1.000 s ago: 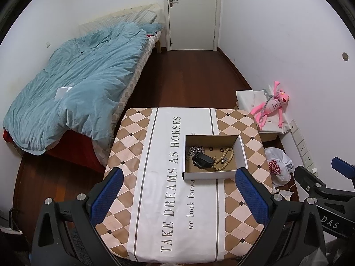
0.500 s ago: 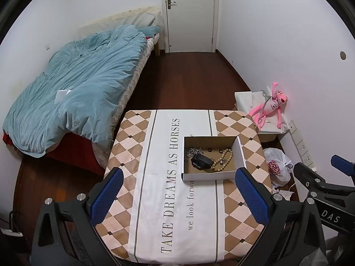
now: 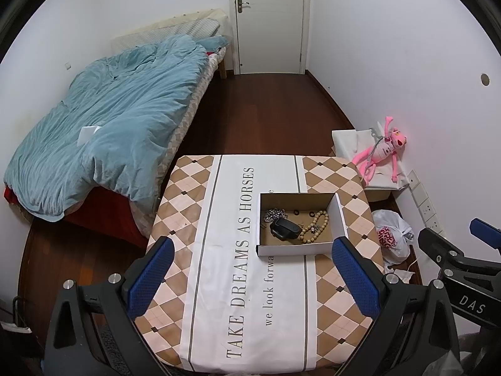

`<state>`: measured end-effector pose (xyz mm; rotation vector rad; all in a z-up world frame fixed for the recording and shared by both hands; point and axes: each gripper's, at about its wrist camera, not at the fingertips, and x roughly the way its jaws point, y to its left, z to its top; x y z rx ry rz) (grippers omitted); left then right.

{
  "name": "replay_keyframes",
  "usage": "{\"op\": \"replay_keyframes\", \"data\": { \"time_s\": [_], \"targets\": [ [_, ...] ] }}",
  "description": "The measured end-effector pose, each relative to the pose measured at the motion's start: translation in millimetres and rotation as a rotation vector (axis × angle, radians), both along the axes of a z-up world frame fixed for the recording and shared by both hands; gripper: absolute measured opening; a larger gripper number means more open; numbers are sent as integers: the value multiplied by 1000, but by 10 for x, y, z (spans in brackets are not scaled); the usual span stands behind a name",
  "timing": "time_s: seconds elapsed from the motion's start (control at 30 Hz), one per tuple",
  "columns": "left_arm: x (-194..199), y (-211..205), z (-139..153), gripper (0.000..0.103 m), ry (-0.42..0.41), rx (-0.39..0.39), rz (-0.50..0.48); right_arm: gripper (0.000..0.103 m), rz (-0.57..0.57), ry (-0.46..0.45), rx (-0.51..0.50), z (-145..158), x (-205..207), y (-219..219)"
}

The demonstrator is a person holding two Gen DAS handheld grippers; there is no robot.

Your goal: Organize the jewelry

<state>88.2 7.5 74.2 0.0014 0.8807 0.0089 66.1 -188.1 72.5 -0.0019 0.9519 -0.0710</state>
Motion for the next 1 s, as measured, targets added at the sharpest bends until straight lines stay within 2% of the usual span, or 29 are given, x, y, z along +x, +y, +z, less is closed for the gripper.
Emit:
{"op": "replay_keyframes", "data": {
  "time_s": [1.0],
  "targets": [
    [-7, 2, 13, 103, -4, -7, 4, 103, -1, 1, 4, 11, 6, -5]
  ]
}}
